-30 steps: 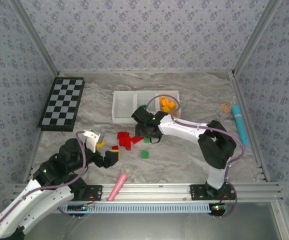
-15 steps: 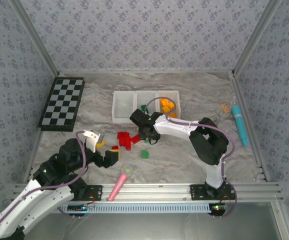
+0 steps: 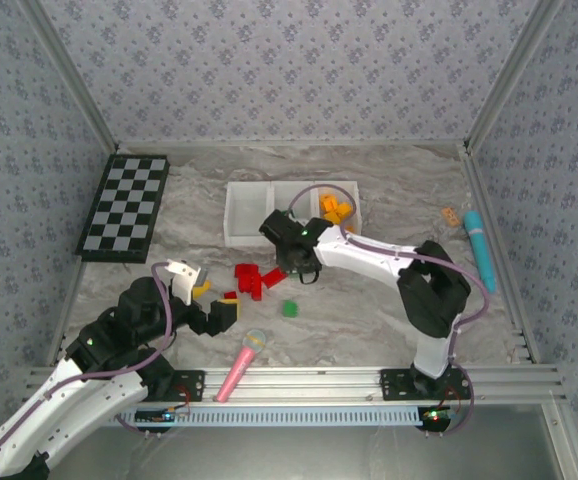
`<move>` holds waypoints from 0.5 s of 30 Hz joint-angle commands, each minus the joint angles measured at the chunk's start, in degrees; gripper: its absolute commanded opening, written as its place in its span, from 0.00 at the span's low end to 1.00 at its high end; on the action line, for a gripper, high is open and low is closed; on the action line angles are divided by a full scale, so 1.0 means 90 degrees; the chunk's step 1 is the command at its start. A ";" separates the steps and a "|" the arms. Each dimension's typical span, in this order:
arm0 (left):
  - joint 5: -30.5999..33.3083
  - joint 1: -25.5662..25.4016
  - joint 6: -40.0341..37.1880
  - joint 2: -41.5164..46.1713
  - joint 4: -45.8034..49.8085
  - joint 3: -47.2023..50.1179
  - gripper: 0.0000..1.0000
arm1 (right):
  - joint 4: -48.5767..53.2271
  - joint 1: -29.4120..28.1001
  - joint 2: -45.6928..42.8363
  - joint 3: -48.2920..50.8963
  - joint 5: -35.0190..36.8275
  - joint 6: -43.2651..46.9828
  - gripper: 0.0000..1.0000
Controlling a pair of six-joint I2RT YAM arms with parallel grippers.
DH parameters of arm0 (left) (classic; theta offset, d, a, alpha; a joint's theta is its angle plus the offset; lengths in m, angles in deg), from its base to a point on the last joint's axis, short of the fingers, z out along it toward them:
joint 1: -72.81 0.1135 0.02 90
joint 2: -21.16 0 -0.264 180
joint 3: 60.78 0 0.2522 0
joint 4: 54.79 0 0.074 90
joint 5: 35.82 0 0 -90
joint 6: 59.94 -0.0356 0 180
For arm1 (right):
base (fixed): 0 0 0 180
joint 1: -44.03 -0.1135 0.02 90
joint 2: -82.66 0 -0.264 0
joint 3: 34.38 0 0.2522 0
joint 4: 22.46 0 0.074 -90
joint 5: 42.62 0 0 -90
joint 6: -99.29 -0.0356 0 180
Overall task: Sort the legos into containers by color
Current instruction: Pick up the lego from the center of the table.
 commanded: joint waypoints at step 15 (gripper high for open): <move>0.0128 -0.0051 0.0034 -0.0080 -0.0035 -0.0080 1.00 | 0.0135 0.1467 0.1174 -0.2906 -0.0377 0.2221 0.34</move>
